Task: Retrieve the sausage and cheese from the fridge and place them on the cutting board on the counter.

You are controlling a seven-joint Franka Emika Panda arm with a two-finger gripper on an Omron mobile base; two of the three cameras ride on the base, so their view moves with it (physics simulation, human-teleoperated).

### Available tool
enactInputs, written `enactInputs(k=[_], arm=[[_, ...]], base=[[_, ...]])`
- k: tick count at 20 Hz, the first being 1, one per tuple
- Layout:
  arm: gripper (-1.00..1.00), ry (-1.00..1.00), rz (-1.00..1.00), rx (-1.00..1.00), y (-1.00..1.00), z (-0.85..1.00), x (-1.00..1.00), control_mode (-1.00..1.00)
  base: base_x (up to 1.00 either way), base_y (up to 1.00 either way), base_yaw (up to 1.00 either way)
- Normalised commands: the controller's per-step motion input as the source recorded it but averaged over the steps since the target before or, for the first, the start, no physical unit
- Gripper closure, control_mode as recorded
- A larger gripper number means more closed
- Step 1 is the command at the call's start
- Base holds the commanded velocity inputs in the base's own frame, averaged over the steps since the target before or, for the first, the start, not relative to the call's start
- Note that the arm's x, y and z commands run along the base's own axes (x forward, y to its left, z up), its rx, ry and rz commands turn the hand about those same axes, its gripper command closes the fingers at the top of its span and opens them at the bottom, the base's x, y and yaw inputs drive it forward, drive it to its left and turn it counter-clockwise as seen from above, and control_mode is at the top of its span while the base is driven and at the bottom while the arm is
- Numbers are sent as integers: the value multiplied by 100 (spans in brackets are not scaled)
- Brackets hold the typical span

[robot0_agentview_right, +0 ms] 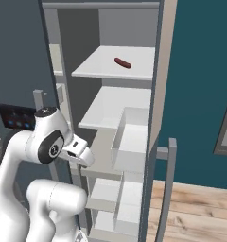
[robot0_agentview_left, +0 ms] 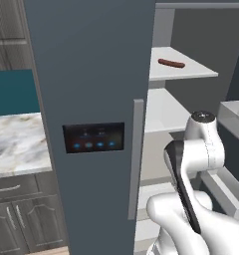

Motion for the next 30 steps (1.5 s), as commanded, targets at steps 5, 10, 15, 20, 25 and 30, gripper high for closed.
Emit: enactInputs(k=[5,10,15,20,25,30], arm=[[-100,-29,23,0,-28,60,0,-100],[-100,-26,37,-4,-24,48,9,-100],[-100,-12,24,-11,-8,51,17,-100],[-100,-8,11,-10,-2,57,28,-100],[-100,-9,0,-4,-3,56,35,-100],[-100,-11,0,0,0,55,36,-100]], base=[[0,0,0],[0,0,0],[0,0,0],[0,0,0],[0,0,0],[0,0,0]])
